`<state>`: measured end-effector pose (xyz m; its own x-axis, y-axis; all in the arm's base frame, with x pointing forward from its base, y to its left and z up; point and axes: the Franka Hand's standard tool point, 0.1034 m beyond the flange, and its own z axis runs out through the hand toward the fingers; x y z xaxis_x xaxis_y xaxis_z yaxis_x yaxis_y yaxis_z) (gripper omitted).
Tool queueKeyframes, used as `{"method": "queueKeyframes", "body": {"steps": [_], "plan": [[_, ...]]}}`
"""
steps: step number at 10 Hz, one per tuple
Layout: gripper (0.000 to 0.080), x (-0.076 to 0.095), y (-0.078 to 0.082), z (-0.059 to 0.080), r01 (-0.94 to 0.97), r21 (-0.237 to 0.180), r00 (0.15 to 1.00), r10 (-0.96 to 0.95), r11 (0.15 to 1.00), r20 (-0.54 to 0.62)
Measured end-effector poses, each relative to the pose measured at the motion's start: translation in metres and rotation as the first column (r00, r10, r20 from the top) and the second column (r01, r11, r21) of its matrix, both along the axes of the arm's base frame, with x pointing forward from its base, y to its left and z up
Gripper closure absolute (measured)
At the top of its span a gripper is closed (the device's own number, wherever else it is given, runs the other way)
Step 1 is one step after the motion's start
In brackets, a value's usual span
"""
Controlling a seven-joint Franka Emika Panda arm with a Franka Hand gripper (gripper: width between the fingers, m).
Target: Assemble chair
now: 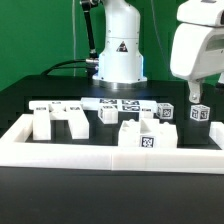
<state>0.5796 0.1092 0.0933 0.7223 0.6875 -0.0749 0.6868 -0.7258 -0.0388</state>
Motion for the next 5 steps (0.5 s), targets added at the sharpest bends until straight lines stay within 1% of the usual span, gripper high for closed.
{"method": "queueKeyframes", "body": {"steps": [5], "plan": [[0.015,-0.0003,0.0,-0.0004,0.0,0.0,1.0,0.0,1.0,-0.001]]}}
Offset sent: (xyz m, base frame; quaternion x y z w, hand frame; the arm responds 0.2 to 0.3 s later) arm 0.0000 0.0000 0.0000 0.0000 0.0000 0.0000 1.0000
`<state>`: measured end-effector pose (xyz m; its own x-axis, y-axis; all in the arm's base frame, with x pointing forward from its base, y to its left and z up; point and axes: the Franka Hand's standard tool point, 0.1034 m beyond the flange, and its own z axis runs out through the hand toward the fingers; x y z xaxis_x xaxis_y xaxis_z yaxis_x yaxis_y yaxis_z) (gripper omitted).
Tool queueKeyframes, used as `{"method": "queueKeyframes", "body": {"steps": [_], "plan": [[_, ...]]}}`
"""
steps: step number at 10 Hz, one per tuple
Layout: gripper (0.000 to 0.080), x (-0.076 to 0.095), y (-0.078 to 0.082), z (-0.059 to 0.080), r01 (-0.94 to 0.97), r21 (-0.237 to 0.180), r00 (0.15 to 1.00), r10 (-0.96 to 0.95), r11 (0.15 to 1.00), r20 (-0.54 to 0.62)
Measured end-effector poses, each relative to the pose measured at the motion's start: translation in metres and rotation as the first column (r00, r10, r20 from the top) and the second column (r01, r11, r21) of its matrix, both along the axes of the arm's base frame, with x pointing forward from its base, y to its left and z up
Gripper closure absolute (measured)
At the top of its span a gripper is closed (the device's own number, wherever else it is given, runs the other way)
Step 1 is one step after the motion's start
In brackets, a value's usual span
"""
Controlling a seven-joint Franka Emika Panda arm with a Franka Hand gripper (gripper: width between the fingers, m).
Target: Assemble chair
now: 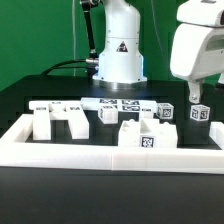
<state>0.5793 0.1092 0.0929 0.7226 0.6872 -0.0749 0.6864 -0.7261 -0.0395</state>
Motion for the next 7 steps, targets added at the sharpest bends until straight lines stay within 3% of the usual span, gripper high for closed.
{"method": "queueKeyframes", "body": {"steps": [2,5,7], "plan": [[0.015,-0.001,-0.001,-0.001,0.019,-0.001,1.0,-0.019,1.0,0.0],[0.015,0.005,-0.04,-0.009,0.138,0.018,0.989,-0.138,0.99,0.049],[0.015,0.004,-0.035,-0.009,0.284,0.016,0.958,-0.284,0.959,0.049]]}}
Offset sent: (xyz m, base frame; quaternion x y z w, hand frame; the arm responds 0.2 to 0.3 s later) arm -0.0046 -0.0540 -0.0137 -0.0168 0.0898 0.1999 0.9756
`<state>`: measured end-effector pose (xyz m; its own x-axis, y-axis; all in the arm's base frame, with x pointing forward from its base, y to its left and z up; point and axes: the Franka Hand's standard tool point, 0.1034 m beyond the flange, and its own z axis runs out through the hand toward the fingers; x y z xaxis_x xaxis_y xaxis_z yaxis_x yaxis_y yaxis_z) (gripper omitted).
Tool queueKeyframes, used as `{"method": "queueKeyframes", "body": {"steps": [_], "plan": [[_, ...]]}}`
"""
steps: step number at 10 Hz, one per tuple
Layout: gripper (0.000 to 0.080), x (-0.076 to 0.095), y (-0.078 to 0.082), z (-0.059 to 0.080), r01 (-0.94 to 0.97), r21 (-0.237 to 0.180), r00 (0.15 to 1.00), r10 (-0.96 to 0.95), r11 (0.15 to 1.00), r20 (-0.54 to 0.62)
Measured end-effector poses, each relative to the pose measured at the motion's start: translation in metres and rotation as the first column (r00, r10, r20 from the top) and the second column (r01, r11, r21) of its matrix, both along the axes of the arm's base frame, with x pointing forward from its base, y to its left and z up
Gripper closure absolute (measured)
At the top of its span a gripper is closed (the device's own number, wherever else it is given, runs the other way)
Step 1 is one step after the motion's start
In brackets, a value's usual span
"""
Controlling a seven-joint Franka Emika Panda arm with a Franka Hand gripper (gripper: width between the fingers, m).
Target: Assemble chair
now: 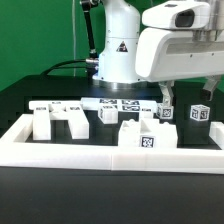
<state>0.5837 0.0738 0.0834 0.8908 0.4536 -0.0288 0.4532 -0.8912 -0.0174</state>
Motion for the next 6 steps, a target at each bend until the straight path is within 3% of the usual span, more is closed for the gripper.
{"method": "queueKeyframes", "body": {"steps": [3,6], "plan": [[0.015,-0.001,0.0,-0.002,0.177,0.003,0.984,-0.177,0.984,-0.006],[0.015,-0.002,-0.02,-0.011,0.441,0.011,0.897,-0.441,0.897,-0.016]]}}
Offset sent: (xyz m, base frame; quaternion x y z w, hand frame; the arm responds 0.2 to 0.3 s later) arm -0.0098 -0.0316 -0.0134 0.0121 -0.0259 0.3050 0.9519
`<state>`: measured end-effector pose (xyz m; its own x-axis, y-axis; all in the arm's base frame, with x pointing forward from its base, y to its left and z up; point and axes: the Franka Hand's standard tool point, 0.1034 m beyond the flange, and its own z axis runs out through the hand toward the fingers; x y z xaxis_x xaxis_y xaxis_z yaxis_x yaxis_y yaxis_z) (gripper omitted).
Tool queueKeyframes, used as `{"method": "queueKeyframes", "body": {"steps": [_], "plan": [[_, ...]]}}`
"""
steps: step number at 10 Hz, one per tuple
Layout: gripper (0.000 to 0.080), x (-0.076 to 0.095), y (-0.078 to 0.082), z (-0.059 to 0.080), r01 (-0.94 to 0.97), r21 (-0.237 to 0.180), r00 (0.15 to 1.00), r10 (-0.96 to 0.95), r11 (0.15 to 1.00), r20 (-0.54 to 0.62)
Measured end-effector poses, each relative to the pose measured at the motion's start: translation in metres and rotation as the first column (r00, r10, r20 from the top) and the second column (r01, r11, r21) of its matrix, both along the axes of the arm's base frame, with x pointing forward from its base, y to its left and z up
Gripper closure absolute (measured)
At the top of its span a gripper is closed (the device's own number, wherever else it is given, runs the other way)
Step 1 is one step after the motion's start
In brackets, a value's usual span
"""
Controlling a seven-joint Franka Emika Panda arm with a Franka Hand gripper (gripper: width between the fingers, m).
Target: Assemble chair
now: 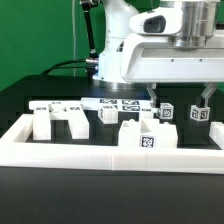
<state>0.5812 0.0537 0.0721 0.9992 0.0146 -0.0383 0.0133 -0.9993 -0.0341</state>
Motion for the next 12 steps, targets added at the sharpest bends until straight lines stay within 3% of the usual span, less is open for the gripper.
{"method": "queueKeyframes", "body": {"steps": [2,5,11,12], "plan": [[0.015,0.004,-0.001,-0.006,0.153,0.014,0.988,-0.153,0.988,0.015],[0.015,0.003,0.0,-0.007,0.158,0.013,0.987,-0.159,0.987,0.012],[0.015,-0.016,-0.002,-0.048,0.148,0.012,0.988,-0.148,0.989,0.031],[0.0197,-0.017,-0.002,-0.049,0.148,0.011,0.989,-0.148,0.989,0.029]]}}
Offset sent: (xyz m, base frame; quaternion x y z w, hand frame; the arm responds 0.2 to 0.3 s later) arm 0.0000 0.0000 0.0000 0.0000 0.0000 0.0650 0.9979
